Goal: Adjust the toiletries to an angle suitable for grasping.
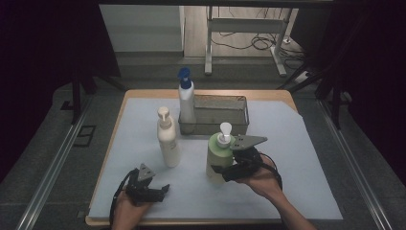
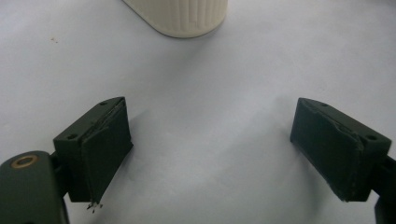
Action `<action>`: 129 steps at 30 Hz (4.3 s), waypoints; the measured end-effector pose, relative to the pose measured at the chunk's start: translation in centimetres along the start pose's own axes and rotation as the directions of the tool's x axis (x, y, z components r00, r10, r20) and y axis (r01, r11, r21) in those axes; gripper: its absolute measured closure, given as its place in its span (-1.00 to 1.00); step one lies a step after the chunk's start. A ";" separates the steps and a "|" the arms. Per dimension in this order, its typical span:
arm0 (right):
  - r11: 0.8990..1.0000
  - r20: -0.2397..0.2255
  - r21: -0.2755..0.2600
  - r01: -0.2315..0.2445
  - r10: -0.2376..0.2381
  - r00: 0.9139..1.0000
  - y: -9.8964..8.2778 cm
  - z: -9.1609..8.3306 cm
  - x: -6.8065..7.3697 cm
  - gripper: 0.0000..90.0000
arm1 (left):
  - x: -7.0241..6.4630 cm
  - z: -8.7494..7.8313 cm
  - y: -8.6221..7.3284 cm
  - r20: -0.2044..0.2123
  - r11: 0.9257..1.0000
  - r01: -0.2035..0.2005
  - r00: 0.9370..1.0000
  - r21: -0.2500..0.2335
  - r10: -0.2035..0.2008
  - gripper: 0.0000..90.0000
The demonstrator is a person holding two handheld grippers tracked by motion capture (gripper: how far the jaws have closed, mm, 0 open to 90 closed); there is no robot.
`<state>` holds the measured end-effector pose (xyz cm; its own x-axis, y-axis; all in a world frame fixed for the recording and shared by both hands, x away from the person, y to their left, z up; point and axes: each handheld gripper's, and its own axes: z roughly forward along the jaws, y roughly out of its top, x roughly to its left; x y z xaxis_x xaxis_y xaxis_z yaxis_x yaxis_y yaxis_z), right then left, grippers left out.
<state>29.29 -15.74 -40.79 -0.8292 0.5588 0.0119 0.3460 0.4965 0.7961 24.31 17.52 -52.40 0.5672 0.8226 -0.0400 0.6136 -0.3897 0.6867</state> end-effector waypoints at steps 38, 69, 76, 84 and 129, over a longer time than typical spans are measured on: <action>0.998 0.128 -0.031 -0.059 0.062 0.990 6.6 1.1 -5.0 -0.71 | 0.0 0.0 0.0 -0.001 1.000 -0.002 1.000 0.001 0.002 -0.73; 0.996 0.210 -0.052 -0.073 0.082 0.974 10.4 3.4 -8.2 -0.71 | 0.0 0.0 0.0 -0.001 1.000 -0.002 1.000 0.000 0.002 -0.73; 0.995 0.226 -0.057 -0.081 0.092 0.970 10.8 4.0 -8.9 -0.71 | 0.0 0.0 0.0 0.000 1.000 0.000 1.000 -0.001 0.000 -0.73; 0.993 0.246 -0.060 -0.100 0.112 0.963 11.4 4.8 -9.8 -0.71 | 0.0 0.0 0.0 0.000 1.000 0.000 1.000 -0.002 0.000 -0.73; 0.991 0.274 -0.020 -0.136 0.136 0.952 10.0 9.4 -11.9 -0.71 | 0.0 0.0 0.0 0.000 1.000 -0.004 1.000 0.004 0.004 -0.73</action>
<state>46.75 -11.23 -38.68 -0.6220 0.7816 -0.0462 0.4465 0.4026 0.7991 24.33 17.57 -52.39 0.5695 0.8212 -0.0376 0.6138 -0.3943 0.6839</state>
